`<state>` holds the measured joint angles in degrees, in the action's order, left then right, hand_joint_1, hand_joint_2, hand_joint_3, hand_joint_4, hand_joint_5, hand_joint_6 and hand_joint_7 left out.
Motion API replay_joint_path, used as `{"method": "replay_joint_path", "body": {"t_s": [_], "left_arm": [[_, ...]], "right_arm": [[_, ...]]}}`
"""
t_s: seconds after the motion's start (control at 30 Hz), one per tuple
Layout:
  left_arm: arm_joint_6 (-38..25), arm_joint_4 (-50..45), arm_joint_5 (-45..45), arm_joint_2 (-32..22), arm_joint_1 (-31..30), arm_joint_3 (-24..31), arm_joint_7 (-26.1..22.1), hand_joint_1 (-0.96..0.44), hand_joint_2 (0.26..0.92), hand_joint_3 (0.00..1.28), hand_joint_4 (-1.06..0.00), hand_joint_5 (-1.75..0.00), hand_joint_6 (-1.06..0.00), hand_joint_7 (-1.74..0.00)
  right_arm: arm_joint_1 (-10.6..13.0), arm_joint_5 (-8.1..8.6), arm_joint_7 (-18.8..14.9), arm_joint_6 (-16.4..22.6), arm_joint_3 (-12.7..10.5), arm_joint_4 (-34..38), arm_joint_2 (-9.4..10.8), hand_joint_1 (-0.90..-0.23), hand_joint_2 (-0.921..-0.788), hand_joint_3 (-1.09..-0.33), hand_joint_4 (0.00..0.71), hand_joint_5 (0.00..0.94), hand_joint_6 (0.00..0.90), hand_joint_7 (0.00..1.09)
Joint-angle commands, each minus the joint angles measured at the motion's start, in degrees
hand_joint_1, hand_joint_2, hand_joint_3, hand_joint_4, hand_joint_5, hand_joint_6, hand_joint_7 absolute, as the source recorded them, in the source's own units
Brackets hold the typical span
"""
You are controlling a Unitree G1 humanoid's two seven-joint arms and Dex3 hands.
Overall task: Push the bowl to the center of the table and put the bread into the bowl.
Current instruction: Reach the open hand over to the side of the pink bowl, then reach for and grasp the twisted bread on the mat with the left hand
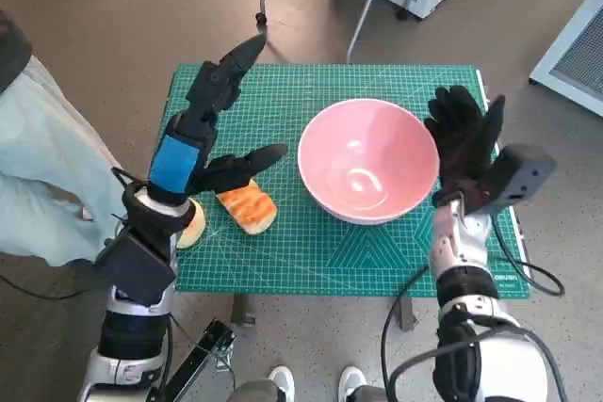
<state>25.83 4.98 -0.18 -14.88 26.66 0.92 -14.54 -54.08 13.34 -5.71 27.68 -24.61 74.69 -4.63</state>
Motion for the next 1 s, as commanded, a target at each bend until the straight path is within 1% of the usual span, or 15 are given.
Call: {"method": "replay_joint_path", "body": {"t_s": [0.03, 0.2, 0.27, 0.43, 0.53, 0.6, 0.67, 0.7, 0.77, 0.83, 0.87, 1.0], "left_arm": [[-0.3, -1.2, -0.1, -0.6, -1.0, 0.6, -0.1, -0.44, 0.921, 0.22, -0.22, 0.0, -0.05, -0.5], [-0.1, -1.4, -0.1, -0.8, -1.6, 0.7, 0.0, -0.44, 0.921, 0.23, -0.22, 0.0, -0.05, -0.5], [0.0, -1.5, -0.1, -0.8, -2.0, 0.9, 0.1, -0.45, 0.921, 0.23, -0.22, 0.0, -0.04, -0.49], [0.7, -1.5, -0.6, -1.6, -3.4, 1.8, -0.2, -0.45, 0.921, 0.23, -0.22, 0.0, -0.04, -0.48], [1.6, -0.9, -1.2, -2.6, -4.2, 2.8, -0.8, -0.46, 0.921, 0.24, -0.22, 0.0, -0.07, -0.41], [2.3, 0.0, -1.8, -3.5, -4.6, 3.7, -1.4, -0.47, 0.921, 0.23, -0.22, 0.0, -0.1, -0.35], [2.7, 0.9, -2.2, -4.6, -4.7, 4.6, -2.2, -0.47, 0.921, 0.23, -0.22, 0.0, -0.13, -0.29], [2.8, 1.5, -2.4, -5.5, -4.8, 5.1, -2.7, -0.47, 0.921, 0.23, -0.22, 0.0, -0.15, -0.26], [2.9, 2.3, -2.7, -7.1, -4.8, 6.0, -3.7, -0.47, 0.921, 0.23, -0.22, 0.0, -0.18, -0.21], [2.6, 2.4, -2.6, -8.9, -4.8, 6.6, -4.6, -0.47, 0.921, 0.23, -0.22, 0.0, -0.19, -0.18], [2.5, 2.4, -2.6, -9.6, -4.9, 6.8, -5.0, -0.47, 0.921, 0.23, -0.22, 0.0, -0.2, -0.17], [1.1, 2.0, -1.1, -14.5, -4.6, 7.6, -7.6, -0.46, 0.921, 0.22, -0.22, 0.0, -0.21, -0.15]], "right_arm": [[-1.0, 0.38, 1.2, -1.8, -0.6, 1.2, 2.0, -0.539, -0.921, -0.831, 0.219, 0.002, 0.058, 0.58], [-2.2, 0.62, 1.1, -3.0, -1.1, 1.3, 2.7, -0.545, -0.921, -0.821, 0.204, 0.001, 0.059, 0.59], [-2.5, 0.33, 1.3, -3.2, -1.0, 1.3, 2.6, -0.542, -0.921, -0.818, 0.205, 0.002, 0.062, 0.59], [-3.1, -0.83, 1.6, -3.0, -0.3, 0.9, 1.7, -0.53, -0.921, -0.818, 0.208, 0.004, 0.07, 0.6], [-3.4, -1.79, 1.8, -2.0, 0.7, 0.6, 1.1, -0.528, -0.921, -0.817, 0.209, 0.004, 0.077, 0.6], [-3.6, -2.57, 2.0, -1.0, 1.4, 0.3, 0.6, -0.521, -0.921, -0.819, 0.212, 0.006, 0.077, 0.6], [-3.7, -3.91, 2.5, 0.2, 2.5, 0.0, 0.1, -0.509, -0.921, -0.824, 0.217, 0.007, 0.077, 0.6], [-3.7, -5.2, 3.0, 1.6, 3.6, -0.4, -0.3, -0.503, -0.921, -0.827, 0.219, 0.008, 0.078, 0.6], [-3.6, -7.27, 4.0, 4.0, 5.4, -1.2, -0.8, -0.511, -0.921, -0.834, 0.225, 0.011, 0.079, 0.6], [-3.6, -8.86, 4.6, 6.3, 6.9, -2.0, -1.2, -0.531, -0.921, -0.837, 0.233, 0.014, 0.08, 0.6], [-3.6, -9.37, 4.7, 7.2, 7.4, -2.4, -1.3, -0.543, -0.921, -0.837, 0.241, 0.017, 0.081, 0.6], [-3.5, -10.51, 1.6, 12.3, 9.8, -5.3, -1.8, -0.569, -0.921, -0.835, 0.264, 0.027, 0.086, 0.6]]}}
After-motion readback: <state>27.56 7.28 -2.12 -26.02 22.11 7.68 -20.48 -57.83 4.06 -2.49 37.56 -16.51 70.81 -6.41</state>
